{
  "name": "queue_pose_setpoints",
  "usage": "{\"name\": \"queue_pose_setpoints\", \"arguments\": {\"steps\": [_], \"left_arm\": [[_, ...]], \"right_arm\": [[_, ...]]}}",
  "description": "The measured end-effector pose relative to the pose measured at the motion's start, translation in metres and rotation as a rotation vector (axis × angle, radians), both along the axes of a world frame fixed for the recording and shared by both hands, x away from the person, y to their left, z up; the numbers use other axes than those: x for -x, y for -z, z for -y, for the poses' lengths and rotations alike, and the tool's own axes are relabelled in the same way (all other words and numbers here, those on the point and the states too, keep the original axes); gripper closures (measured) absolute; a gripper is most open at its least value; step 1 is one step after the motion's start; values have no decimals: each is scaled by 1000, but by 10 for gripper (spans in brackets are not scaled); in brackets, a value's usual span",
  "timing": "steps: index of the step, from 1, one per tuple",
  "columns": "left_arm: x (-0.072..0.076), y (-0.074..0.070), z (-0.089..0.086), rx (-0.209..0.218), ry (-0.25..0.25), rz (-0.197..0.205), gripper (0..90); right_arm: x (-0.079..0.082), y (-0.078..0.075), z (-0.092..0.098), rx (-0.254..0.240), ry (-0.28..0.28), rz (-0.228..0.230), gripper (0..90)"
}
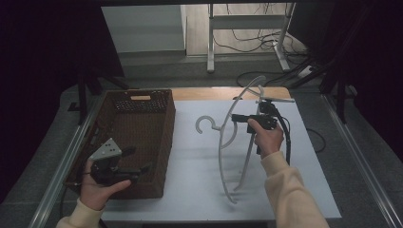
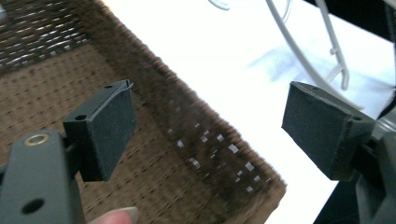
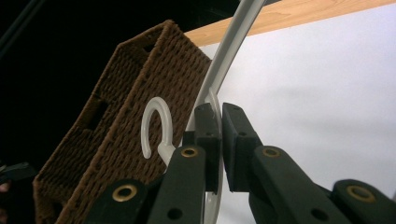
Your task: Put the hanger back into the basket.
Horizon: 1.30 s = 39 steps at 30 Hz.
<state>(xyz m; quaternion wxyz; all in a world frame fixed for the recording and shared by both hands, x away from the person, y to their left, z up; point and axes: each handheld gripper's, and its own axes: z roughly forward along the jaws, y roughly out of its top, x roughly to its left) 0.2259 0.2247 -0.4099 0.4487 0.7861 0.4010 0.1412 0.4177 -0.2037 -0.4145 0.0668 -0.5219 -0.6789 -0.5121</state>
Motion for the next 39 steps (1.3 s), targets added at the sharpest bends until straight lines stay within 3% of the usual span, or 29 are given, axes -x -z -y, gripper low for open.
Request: {"name": "queue_pose_setpoints", "arguments": {"steps": [6,15,22,29,33,39], "left_arm": [[-7,-2,21,12,36,-11,183],[-16,0,52,44,90,-44,193],[-25,-1,89,62,162,-68,211],[-41,9,124,70,183,-124,227],[-49,14,136,119,194,-159,245],[-59,24,152,146,222,-199,281]], "right_arm": [[11,4,4,-47,-4,1,855],[20,0,5,-74,-6,13,855],[25,-7,-2,-107,-28,30,854],[27,-10,-2,-118,-36,41,854],[28,-10,-3,-129,-36,47,853],[31,-11,-5,-149,-38,51,853]]}}
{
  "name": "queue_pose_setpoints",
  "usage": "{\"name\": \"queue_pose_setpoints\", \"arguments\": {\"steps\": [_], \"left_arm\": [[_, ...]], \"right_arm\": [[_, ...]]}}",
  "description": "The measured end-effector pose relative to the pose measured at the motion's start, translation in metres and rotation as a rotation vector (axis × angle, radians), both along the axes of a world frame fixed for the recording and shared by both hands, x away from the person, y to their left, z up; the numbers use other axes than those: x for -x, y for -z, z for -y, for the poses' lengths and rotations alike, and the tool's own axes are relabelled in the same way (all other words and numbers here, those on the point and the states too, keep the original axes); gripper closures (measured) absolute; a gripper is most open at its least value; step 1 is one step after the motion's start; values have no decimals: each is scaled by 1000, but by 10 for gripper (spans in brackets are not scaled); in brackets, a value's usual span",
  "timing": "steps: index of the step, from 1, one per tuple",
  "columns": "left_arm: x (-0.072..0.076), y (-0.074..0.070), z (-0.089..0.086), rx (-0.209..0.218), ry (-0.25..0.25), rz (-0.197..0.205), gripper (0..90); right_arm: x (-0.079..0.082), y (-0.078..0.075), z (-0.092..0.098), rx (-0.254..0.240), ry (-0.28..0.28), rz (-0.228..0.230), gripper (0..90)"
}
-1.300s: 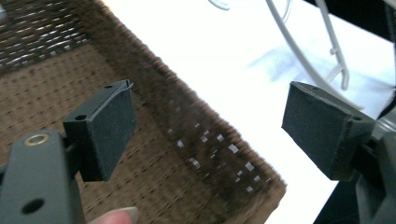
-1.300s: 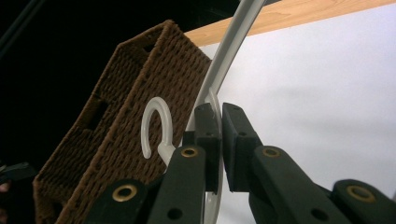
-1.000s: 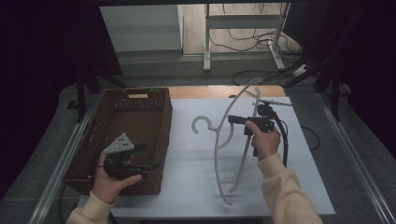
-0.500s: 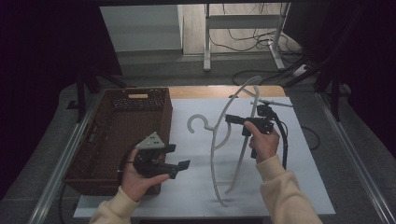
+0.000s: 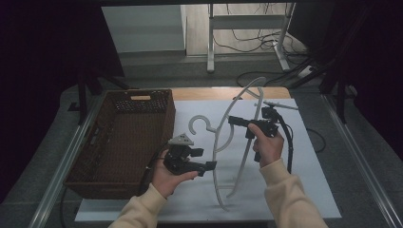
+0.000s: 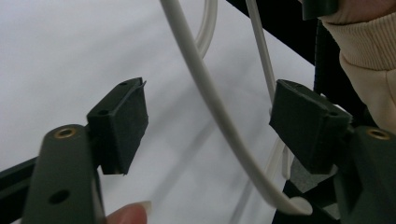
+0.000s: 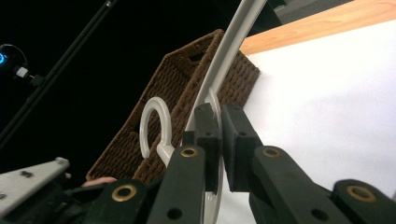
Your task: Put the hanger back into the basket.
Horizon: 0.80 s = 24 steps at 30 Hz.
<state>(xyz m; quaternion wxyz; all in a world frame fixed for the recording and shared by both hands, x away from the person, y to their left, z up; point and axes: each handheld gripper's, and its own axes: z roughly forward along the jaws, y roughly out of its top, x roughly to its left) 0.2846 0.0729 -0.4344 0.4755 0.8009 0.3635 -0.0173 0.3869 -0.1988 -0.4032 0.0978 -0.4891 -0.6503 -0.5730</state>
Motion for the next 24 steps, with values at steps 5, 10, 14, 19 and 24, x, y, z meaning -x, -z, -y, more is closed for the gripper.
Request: {"name": "queue_pose_setpoints", "arguments": {"steps": [5,10,14,19,24], "left_arm": [[-4,6,8,8,-5,-11,352],[-8,9,10,25,-17,-17,452],[-9,10,10,44,-31,-23,576],[-10,10,7,68,-26,-39,719],[-13,9,-4,99,-80,-76,766]], "right_arm": [[2,-1,-3,-9,-2,6,853],[5,-2,-7,-29,-9,6,852],[7,-2,-10,-42,-17,8,851],[9,-3,-14,-56,-27,14,849],[9,-2,-13,-62,-40,15,842]]}}
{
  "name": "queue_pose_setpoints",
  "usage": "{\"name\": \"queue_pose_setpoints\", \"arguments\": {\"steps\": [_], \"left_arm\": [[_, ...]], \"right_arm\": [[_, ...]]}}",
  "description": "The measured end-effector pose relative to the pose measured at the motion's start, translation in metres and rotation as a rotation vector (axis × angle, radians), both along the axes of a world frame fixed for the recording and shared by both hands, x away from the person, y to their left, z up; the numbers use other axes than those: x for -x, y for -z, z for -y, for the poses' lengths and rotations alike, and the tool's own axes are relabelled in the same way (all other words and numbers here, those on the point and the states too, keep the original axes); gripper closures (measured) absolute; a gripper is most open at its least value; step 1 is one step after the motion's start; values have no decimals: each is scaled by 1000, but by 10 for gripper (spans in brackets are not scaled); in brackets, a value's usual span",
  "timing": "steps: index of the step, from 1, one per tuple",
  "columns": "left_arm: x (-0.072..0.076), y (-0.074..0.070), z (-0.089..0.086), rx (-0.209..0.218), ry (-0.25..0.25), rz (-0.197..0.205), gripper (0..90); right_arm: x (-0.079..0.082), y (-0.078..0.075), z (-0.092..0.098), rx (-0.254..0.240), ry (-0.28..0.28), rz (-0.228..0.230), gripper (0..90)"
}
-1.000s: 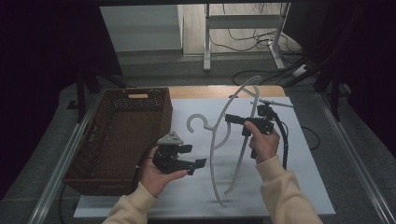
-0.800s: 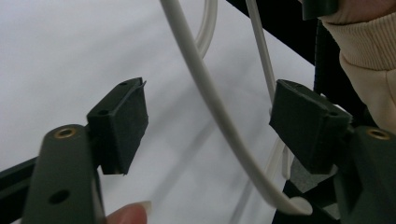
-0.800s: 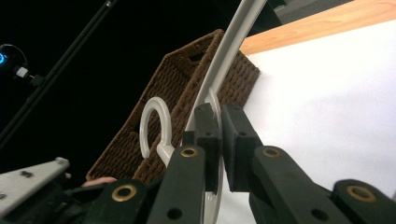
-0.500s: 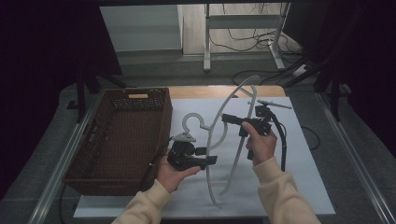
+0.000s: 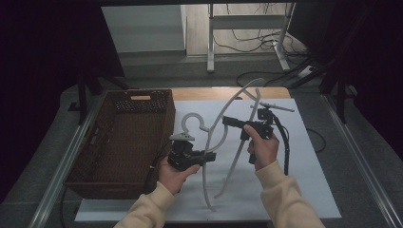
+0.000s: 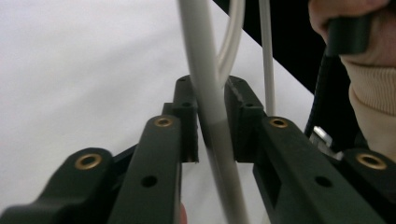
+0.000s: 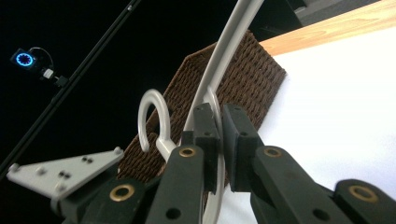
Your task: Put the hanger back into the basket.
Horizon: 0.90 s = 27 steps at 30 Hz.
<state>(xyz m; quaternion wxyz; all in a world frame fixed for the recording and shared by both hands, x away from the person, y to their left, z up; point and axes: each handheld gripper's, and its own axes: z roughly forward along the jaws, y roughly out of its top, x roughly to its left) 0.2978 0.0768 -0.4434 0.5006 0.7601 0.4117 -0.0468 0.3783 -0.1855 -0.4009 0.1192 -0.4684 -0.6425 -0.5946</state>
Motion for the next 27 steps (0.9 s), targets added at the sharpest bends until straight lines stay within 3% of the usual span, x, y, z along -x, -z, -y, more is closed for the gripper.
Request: {"name": "queue_pose_setpoints", "arguments": {"steps": [3,10,16,21,27], "left_arm": [[-1,-2,-9,38,-15,-8,786],[2,-5,-9,30,-22,16,790],[1,-8,-17,37,-39,19,790],[2,-12,-20,17,-40,30,790],[4,-16,-23,25,-39,32,790]], "right_arm": [[0,1,1,-15,-8,0,840],[2,0,3,-20,-15,4,819],[6,-5,11,34,7,31,591],[18,-14,17,119,-36,156,397],[39,-25,31,196,-62,285,214]]}}
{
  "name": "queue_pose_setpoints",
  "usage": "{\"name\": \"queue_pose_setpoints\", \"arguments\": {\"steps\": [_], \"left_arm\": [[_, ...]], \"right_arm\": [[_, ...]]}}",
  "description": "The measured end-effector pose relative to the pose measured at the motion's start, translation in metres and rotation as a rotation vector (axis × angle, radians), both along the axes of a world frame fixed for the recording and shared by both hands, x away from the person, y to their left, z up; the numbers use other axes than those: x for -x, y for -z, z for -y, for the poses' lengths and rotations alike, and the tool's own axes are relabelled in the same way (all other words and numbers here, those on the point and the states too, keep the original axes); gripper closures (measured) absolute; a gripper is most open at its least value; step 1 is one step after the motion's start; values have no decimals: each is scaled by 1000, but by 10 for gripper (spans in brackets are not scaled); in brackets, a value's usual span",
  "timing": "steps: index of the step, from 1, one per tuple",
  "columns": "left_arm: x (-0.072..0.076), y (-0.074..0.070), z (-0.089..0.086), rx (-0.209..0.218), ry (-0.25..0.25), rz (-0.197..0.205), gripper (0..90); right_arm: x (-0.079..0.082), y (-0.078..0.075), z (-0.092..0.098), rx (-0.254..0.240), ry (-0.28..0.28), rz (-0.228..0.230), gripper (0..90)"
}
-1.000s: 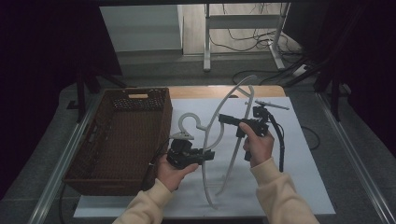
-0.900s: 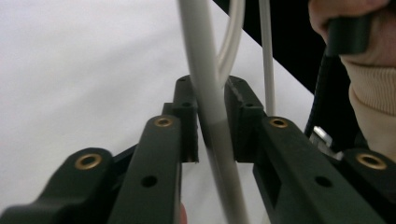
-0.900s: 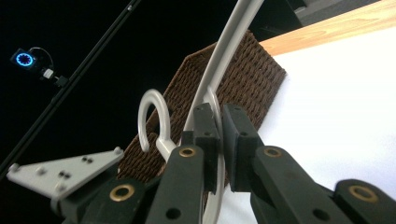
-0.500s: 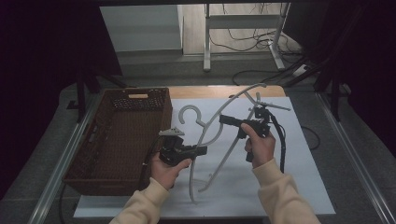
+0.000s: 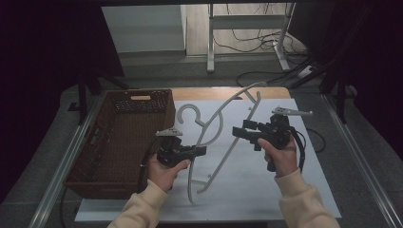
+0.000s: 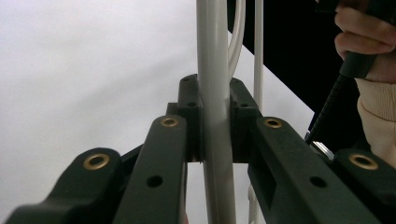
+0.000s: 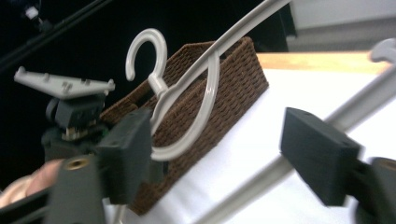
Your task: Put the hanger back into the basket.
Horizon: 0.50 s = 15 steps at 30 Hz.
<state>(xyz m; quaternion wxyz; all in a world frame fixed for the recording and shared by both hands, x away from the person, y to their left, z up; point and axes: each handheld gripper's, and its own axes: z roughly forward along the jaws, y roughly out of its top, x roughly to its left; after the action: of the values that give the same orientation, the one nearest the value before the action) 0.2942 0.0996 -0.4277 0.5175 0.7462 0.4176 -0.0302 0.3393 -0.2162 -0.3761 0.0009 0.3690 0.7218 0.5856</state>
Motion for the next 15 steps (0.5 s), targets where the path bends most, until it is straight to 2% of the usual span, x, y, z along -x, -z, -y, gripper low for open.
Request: {"name": "queue_pose_setpoints", "arguments": {"steps": [3,6,8,12,15], "left_arm": [[0,-3,-3,9,6,-5,790],[2,-8,-5,8,9,4,790],[3,-11,-6,4,6,15,790],[6,-20,-8,-3,7,46,790],[9,-27,-10,-15,9,73,790]], "right_arm": [[9,-1,12,30,-14,36,183],[16,6,27,66,16,58,140],[18,14,38,112,44,64,120],[21,40,57,201,70,39,89],[20,54,64,239,93,13,87]]}}
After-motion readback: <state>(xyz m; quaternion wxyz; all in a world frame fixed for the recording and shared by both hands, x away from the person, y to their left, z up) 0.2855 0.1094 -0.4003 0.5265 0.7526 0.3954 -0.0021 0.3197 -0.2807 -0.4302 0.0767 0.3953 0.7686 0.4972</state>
